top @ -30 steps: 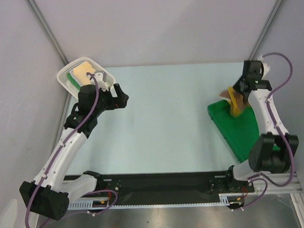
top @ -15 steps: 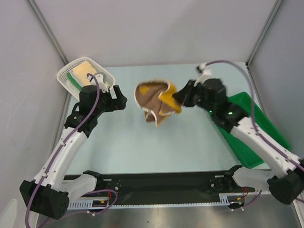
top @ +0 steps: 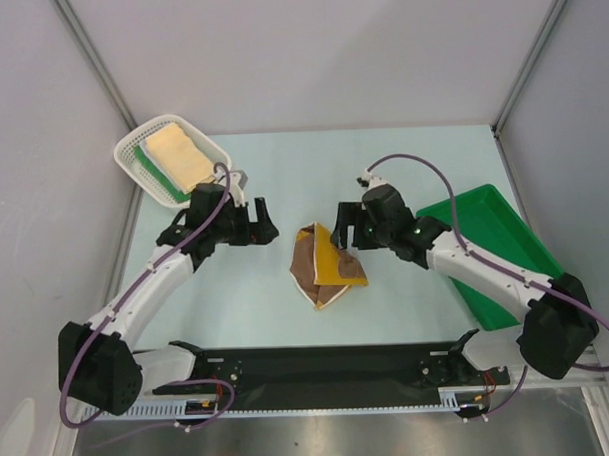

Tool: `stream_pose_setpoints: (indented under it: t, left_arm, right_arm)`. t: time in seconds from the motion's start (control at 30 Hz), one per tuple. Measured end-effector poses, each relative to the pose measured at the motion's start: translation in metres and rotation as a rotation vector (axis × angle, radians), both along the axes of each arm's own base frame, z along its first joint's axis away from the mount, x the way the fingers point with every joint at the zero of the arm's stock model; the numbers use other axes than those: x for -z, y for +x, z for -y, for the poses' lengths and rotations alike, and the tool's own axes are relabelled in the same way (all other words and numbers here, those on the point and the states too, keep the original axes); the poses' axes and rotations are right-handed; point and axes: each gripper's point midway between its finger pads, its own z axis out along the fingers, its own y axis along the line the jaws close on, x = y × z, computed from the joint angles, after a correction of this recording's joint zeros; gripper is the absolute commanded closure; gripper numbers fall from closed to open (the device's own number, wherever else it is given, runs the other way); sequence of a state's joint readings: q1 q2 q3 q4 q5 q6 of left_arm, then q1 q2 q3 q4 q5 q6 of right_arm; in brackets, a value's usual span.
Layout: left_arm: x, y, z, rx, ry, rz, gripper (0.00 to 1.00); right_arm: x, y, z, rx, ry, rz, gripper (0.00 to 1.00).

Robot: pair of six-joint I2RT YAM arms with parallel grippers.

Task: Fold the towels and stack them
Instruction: Flatten out the crumpled towel

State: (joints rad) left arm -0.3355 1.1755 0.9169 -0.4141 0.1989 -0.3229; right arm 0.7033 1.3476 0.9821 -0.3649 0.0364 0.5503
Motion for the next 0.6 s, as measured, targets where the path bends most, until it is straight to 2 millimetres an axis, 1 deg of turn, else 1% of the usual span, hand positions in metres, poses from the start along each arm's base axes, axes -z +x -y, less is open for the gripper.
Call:
stream_pose_setpoints:
  t: [0.07, 0.1, 0.13, 0.2, 0.23, 0.3, 0.37, 0.4, 0.43, 0.53, 0.6]
  left_arm:
    - [0.017, -0.008, 0.011, 0.039, -0.002, -0.048, 0.09]
    - [0.027, -0.014, 0.015, 0.053, -0.006, -0.076, 0.10]
    - [0.036, -0.020, 0.019, 0.065, -0.013, -0.101, 0.12]
    - [0.053, -0.031, 0.023, 0.074, -0.021, -0.146, 0.15]
    - [0.062, -0.036, 0.025, 0.076, -0.025, -0.172, 0.18]
    - [0.078, -0.044, 0.030, 0.085, -0.037, -0.210, 0.20]
    - [0.093, -0.050, 0.038, 0.096, -0.041, -0.255, 0.24]
    - [0.099, -0.052, 0.042, 0.101, -0.047, -0.275, 0.26]
    - [0.105, -0.053, 0.045, 0.101, -0.056, -0.291, 0.31]
    - [0.117, -0.057, 0.048, 0.076, -0.083, -0.322, 0.38]
    - [0.121, -0.058, 0.047, 0.043, -0.103, -0.335, 0.38]
  right_arm:
    - [-0.019, 0.011, 0.007, 0.019, 0.012, 0.052, 0.24]
    - [-0.023, 0.017, 0.015, 0.038, 0.014, 0.066, 0.27]
    - [-0.023, 0.023, 0.024, 0.059, 0.011, 0.065, 0.34]
    - [-0.014, 0.030, 0.041, 0.087, -0.004, 0.046, 0.42]
    - [-0.007, 0.030, 0.046, 0.095, -0.013, 0.031, 0.44]
    - [0.012, 0.021, 0.052, 0.074, -0.040, -0.013, 0.48]
    - [0.024, 0.007, 0.046, 0.023, -0.055, -0.046, 0.50]
    - [0.029, -0.001, 0.039, -0.015, -0.063, -0.055, 0.51]
    - [0.032, -0.009, 0.033, -0.052, -0.073, -0.055, 0.57]
    - [0.030, -0.032, 0.002, -0.195, -0.092, -0.010, 0.65]
    - [0.029, -0.047, -0.019, -0.294, -0.109, 0.038, 0.65]
